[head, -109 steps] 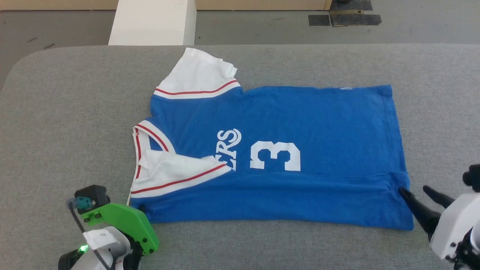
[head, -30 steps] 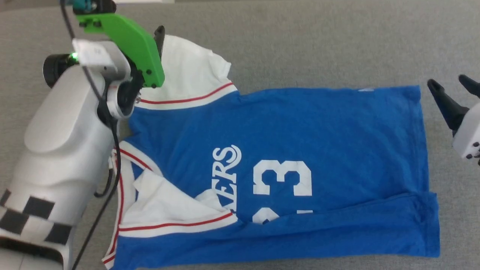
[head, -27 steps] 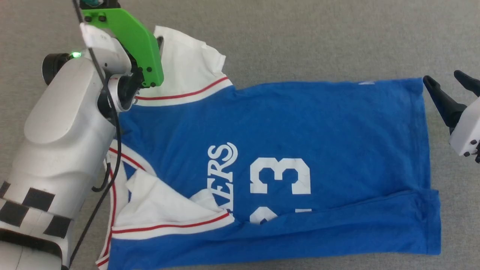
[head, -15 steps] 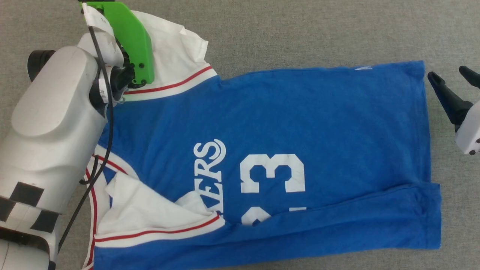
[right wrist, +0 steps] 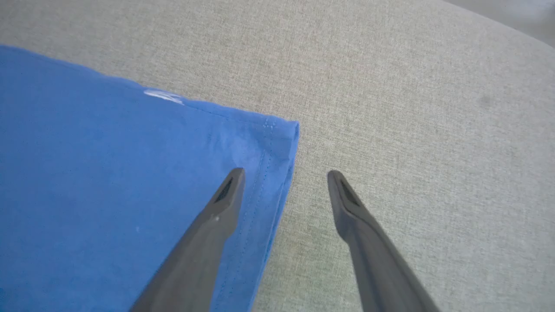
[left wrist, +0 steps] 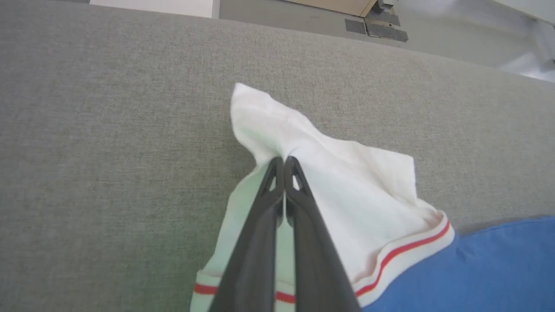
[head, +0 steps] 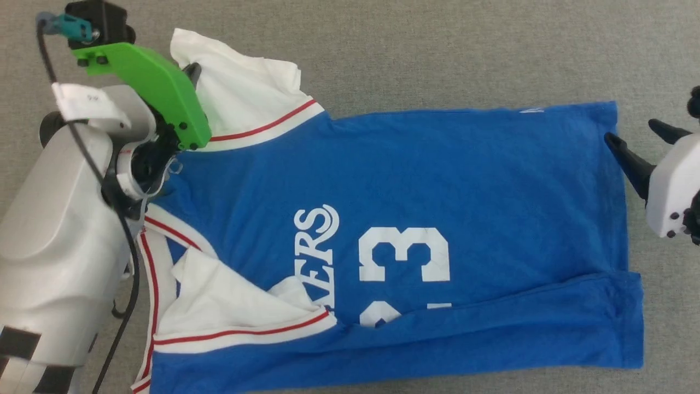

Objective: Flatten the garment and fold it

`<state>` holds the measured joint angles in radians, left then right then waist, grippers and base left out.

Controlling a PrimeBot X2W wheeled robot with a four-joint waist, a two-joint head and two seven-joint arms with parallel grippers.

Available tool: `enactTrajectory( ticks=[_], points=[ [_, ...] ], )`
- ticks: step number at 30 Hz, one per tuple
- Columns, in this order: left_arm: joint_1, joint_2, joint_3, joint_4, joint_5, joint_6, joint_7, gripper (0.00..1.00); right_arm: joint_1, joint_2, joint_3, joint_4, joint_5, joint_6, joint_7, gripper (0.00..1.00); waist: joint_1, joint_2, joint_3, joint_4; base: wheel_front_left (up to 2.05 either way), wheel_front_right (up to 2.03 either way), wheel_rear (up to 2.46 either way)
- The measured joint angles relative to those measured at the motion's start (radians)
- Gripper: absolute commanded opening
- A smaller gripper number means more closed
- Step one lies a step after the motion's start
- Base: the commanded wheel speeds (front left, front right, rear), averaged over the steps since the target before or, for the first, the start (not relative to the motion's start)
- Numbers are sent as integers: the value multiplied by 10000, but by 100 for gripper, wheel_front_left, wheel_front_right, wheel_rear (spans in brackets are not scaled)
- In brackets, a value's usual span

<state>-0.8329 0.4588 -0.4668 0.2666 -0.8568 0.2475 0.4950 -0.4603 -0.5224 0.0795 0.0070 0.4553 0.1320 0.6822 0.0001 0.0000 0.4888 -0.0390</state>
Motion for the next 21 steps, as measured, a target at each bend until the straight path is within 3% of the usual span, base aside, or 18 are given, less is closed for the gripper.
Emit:
enactTrajectory(
  ticks=[4,12,13,14,21],
  points=[
    [571,165,159,-1120,-90,73,-247,0,-707,-6,339,533,-654,0,326,100,0,0,48,241,0,0,0],
    [841,215,255,-2021,-163,190,-424,0,-1498,-201,1256,1569,-955,0,1012,100,-1,0,338,513,0,0,0],
    [876,217,263,-2079,-163,190,-489,0,-1578,-234,1310,1616,-907,0,1055,35,0,0,350,537,0,0,0],
    [919,217,263,-2125,-163,188,-512,0,-1625,-251,1337,1655,-834,0,1055,0,0,0,342,551,0,0,0],
    [1394,224,579,-2744,-387,-12,-1214,0,-1442,-360,1181,1703,-169,4,715,0,0,0,-109,550,0,0,0]
  ],
)
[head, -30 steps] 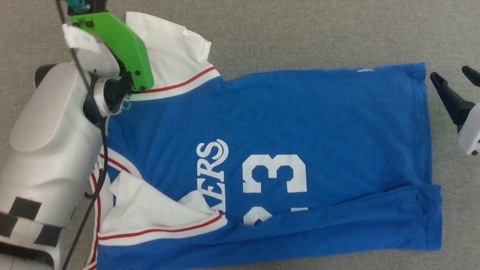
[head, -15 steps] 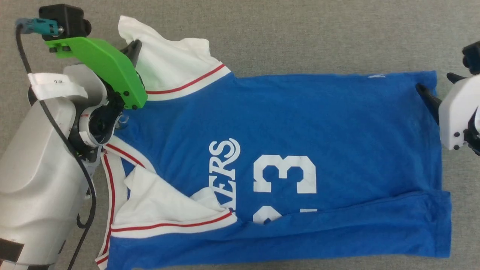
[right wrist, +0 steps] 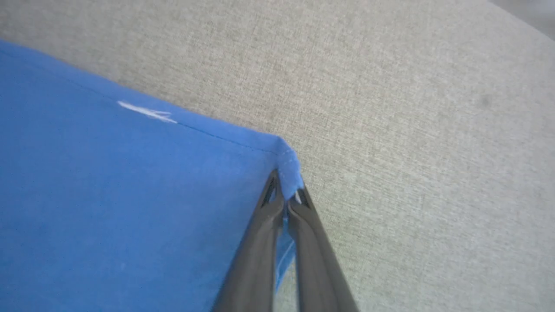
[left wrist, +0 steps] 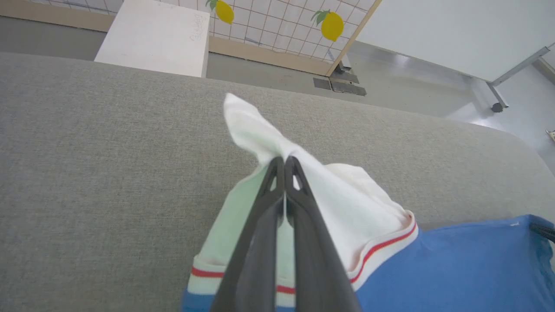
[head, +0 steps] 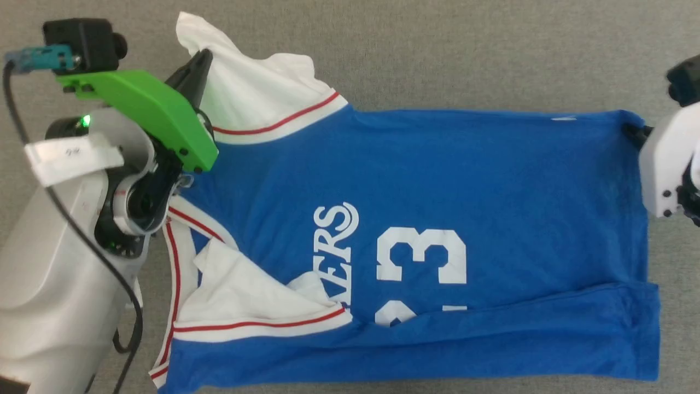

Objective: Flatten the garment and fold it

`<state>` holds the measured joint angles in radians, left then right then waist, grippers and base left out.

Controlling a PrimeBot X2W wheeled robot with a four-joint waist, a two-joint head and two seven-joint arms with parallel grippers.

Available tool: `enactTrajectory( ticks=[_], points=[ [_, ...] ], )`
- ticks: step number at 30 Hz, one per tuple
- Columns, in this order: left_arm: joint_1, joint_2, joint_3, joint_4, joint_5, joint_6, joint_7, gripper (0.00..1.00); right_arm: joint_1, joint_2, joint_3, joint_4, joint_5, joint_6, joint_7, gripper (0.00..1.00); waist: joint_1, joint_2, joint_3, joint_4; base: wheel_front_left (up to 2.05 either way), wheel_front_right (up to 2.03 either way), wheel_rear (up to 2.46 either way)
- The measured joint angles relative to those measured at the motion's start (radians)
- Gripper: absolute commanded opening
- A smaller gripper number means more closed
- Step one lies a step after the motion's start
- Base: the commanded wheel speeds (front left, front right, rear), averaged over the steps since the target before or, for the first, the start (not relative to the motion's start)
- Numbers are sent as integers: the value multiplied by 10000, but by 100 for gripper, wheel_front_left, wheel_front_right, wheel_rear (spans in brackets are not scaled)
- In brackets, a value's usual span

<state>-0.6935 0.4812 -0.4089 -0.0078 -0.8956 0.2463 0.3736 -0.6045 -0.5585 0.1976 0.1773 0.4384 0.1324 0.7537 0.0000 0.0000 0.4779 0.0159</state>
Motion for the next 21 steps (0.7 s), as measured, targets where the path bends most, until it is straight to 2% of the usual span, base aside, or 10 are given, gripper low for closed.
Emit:
enactTrajectory(
  ticks=[3,8,15,21],
  points=[
    [720,151,150,-581,-182,-35,-184,0,482,8,-497,-222,109,0,-541,0,0,0,-482,-9,0,0,0],
    [2278,318,247,-1273,-508,12,-359,0,1666,263,-1035,-594,290,0,-844,0,-1,0,-1267,13,0,0,0],
    [4656,288,514,-1937,-1133,188,-974,0,3580,757,-1770,-1126,380,0,-667,0,-1,0,-2325,101,0,0,0],
    [6475,0,748,-2174,-1693,290,-1578,0,4875,1197,-2272,-1390,299,0,-418,0,-1,0,-3023,201,0,0,0]
  ],
)
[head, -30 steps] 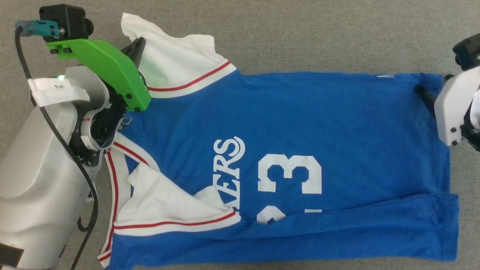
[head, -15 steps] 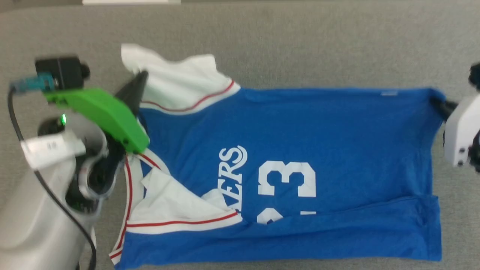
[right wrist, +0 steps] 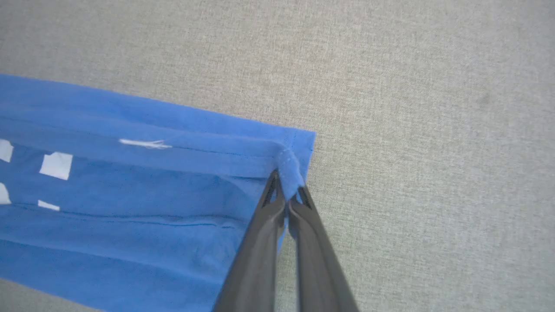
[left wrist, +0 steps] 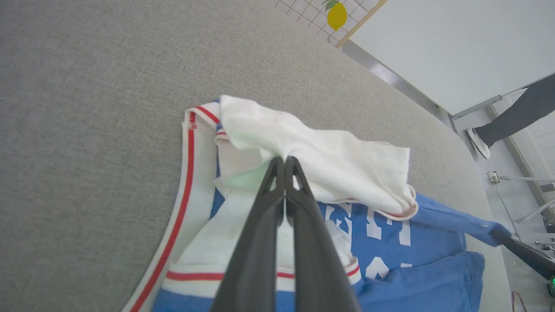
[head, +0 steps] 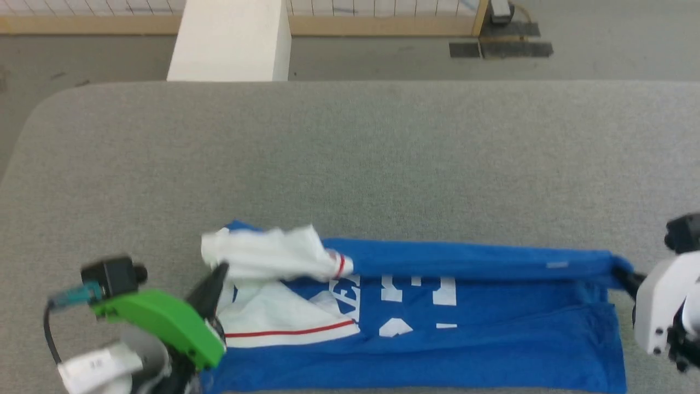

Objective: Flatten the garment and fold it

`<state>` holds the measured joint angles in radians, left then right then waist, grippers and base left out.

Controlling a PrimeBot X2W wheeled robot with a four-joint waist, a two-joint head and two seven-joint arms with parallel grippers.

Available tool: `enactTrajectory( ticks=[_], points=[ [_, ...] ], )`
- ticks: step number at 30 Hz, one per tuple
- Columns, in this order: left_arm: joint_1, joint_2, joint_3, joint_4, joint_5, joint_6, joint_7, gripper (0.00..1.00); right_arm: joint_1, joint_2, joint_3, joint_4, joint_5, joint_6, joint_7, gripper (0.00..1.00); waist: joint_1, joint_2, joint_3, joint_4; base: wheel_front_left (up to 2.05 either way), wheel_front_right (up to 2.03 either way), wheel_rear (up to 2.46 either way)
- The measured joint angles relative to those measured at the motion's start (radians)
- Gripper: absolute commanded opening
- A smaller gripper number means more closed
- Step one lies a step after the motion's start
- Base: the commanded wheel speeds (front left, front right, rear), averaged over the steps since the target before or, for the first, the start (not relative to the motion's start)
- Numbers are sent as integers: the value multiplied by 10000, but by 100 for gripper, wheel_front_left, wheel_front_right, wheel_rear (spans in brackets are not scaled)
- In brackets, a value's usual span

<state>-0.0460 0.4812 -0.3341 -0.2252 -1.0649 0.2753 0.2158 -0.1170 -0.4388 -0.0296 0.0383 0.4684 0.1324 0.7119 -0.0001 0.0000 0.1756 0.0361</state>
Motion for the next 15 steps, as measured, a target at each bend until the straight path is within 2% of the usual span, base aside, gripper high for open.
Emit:
enactTrajectory(
  ticks=[5,10,11,12,13,15],
  points=[
    [1016,-278,13,376,-355,59,-255,0,697,341,-79,40,-213,-2,146,0,0,0,-289,52,0,0,0],
    [1225,-445,-188,1256,-407,75,-140,0,1053,577,-35,456,-370,0,236,0,0,0,-343,67,0,0,0],
    [1223,-477,-198,1404,-416,75,-150,13,1106,656,-65,491,-368,-2,228,8,0,0,-362,66,0,0,0],
    [1214,-487,-209,1530,-410,98,-150,100,1141,715,-73,481,-370,-2,211,77,0,0,-388,61,0,0,0],
    [1212,-483,-226,1607,-407,136,-148,100,1174,761,-96,447,-362,-2,163,100,0,0,-416,55,0,0,0],
    [1207,-426,-236,1708,-357,272,-69,100,1295,830,-257,238,-242,-2,128,100,0,0,-496,49,0,0,0]
  ],
)
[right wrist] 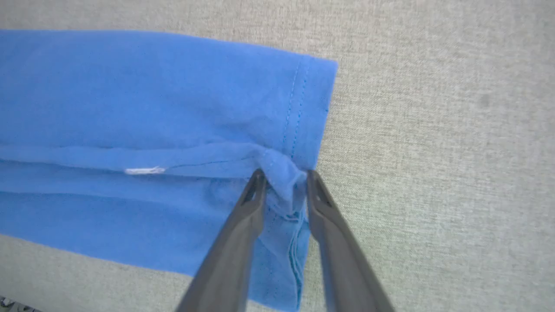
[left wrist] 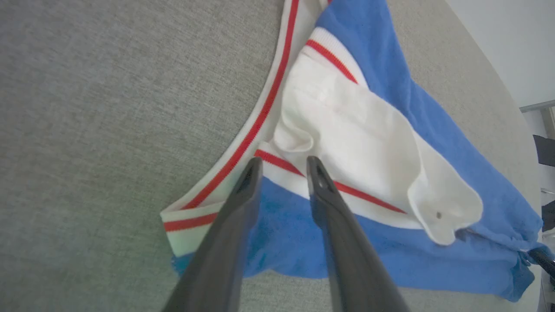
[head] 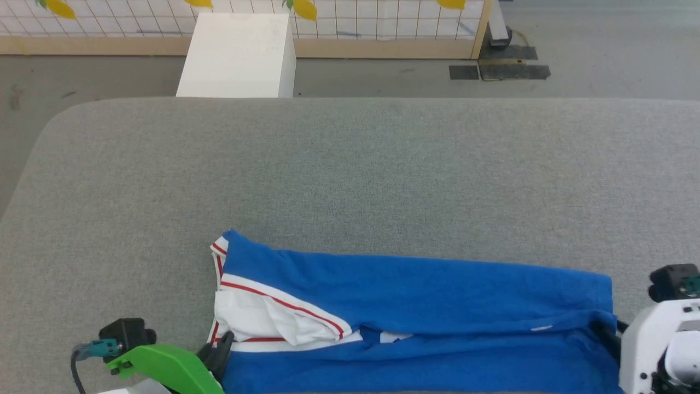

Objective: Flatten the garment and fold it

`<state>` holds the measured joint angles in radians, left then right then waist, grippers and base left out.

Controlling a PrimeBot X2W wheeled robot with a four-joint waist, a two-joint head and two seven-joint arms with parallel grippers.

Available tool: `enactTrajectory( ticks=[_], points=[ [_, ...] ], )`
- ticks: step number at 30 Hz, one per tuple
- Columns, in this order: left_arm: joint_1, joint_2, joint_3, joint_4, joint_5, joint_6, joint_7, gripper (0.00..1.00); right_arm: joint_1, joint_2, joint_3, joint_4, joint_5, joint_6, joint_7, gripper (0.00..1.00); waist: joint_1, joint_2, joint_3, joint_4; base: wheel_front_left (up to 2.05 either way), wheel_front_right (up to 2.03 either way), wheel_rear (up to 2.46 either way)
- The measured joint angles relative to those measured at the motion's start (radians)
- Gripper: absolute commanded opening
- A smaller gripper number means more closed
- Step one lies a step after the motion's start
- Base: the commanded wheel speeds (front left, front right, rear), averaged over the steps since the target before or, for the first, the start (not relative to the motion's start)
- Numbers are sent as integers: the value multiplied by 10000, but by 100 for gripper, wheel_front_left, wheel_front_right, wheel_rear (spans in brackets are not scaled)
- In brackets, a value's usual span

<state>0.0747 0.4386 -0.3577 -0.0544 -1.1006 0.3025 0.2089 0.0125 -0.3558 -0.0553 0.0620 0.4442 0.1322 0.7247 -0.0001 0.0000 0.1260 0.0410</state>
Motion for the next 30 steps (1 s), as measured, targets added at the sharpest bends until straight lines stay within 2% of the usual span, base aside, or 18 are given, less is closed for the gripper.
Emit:
enactTrajectory(
  ticks=[2,5,8,11,15,17,20,25,30],
  points=[
    [0,194,2,-52,105,171,111,100,240,8,-234,-408,205,0,33,100,0,0,-84,-6,0,0,0],
    [-15,495,276,-518,176,445,82,100,541,286,-1143,-1091,963,0,157,100,0,0,-202,-30,0,0,0],
    [-203,713,723,-1170,416,495,-426,100,542,380,-2063,-1624,1129,-2,268,100,0,0,-277,-93,0,0,0],
    [-771,924,907,-1379,1354,407,-1423,100,536,249,-2261,-1710,922,-2,656,100,0,0,-242,-154,0,0,0],
    [-1723,963,612,-1218,2786,130,-2723,100,354,15,-1641,-1465,951,-2,1160,100,0,0,25,-190,0,0,0],
    [-2207,876,460,-1026,3661,50,-3745,100,37,-190,-1243,-1206,1083,-2,1250,100,0,0,238,-201,0,0,0],
    [-2696,640,174,-685,4596,-42,-4408,100,-386,-573,-686,-763,1313,-2,1302,100,0,0,578,-204,0,0,0],
    [-2859,10,98,-428,5499,-142,-4617,100,-719,-1120,445,-150,1873,-2,1465,100,0,0,1133,-179,0,0,0],
    [-2847,-610,504,-504,6034,-326,-4631,100,-1102,-1503,1262,-100,2529,-6,1442,100,0,0,1543,-103,0,0,0]
  ],
)
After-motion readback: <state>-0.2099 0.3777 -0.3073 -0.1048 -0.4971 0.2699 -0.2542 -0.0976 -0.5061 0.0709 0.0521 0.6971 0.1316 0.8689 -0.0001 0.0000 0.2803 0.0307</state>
